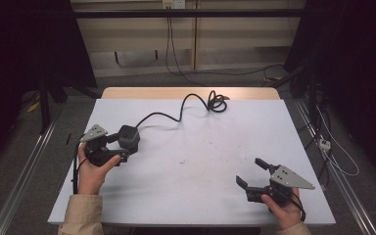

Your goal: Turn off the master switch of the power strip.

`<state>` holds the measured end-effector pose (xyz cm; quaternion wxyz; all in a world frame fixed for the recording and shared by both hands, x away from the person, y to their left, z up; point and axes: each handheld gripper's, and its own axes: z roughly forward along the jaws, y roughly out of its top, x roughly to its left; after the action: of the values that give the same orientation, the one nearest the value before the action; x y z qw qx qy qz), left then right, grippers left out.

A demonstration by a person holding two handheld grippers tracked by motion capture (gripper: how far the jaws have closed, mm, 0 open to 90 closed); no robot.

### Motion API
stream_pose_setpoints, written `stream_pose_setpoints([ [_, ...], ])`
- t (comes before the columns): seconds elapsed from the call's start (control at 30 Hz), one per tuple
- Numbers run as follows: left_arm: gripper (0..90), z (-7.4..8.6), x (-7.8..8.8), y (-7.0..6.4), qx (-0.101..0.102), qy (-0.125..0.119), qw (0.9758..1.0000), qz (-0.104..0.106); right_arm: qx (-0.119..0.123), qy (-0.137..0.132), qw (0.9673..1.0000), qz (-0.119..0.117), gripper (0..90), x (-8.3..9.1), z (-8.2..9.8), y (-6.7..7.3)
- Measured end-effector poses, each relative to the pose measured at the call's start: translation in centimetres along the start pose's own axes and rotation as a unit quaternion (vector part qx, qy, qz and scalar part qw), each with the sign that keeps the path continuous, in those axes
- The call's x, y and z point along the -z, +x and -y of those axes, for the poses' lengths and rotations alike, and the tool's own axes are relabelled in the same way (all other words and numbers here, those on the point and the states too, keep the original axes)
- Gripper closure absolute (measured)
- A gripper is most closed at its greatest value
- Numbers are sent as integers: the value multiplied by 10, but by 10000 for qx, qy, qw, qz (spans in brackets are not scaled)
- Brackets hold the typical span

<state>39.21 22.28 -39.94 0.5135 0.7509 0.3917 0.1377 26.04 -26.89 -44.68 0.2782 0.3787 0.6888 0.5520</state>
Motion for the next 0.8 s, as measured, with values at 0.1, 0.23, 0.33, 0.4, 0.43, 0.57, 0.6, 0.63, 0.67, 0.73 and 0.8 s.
stream_pose_setpoints([
  [0.1, 80, 3, 2, -1, 29, -12, 10000, 3, -6, -9, 10000, 13, 79, 1, 0, 0],
  [0.23, 80, 8, 3, -3, -63, 87, 9999, 30, -4, -11, 10000, 24, 79, 1, 0, 0],
  [0.33, 80, 12, 4, -5, -110, 111, 9999, 54, -9, -13, 10000, 25, 79, 1, 0, -1],
  [0.4, 80, 14, 5, -6, -140, 99, 9998, 59, -11, -14, 10000, 24, 79, 1, 0, 0],
  [0.43, 80, 15, 6, -7, -169, 99, 9998, 67, -1, -9, 10000, 19, 79, 1, 0, 0],
  [0.57, 80, 20, 8, -10, -210, 83, 9997, 69, -1, -13, 10000, 12, 79, 1, 0, 0],
  [0.6, 77, 20, 8, -11, -233, 86, 9997, 61, -1, -11, 10000, 15, 80, 1, 0, 0],
  [0.63, 73, 21, 9, -11, -270, 99, 9996, 59, -29, -20, 10000, 19, 79, 1, 0, 0],
  [0.67, 73, 22, 9, -11, -280, 88, 9995, 90, -20, -19, 10000, 21, 79, 1, 0, 0],
  [0.73, 73, 24, 9, -12, -277, 108, 9995, 81, -21, -21, 10000, 21, 79, 1, 0, 0],
  [0.8, 73, 26, 9, -12, -285, 137, 9995, 92, 1, -13, 10000, 17, 79, 1, 0, 0],
])
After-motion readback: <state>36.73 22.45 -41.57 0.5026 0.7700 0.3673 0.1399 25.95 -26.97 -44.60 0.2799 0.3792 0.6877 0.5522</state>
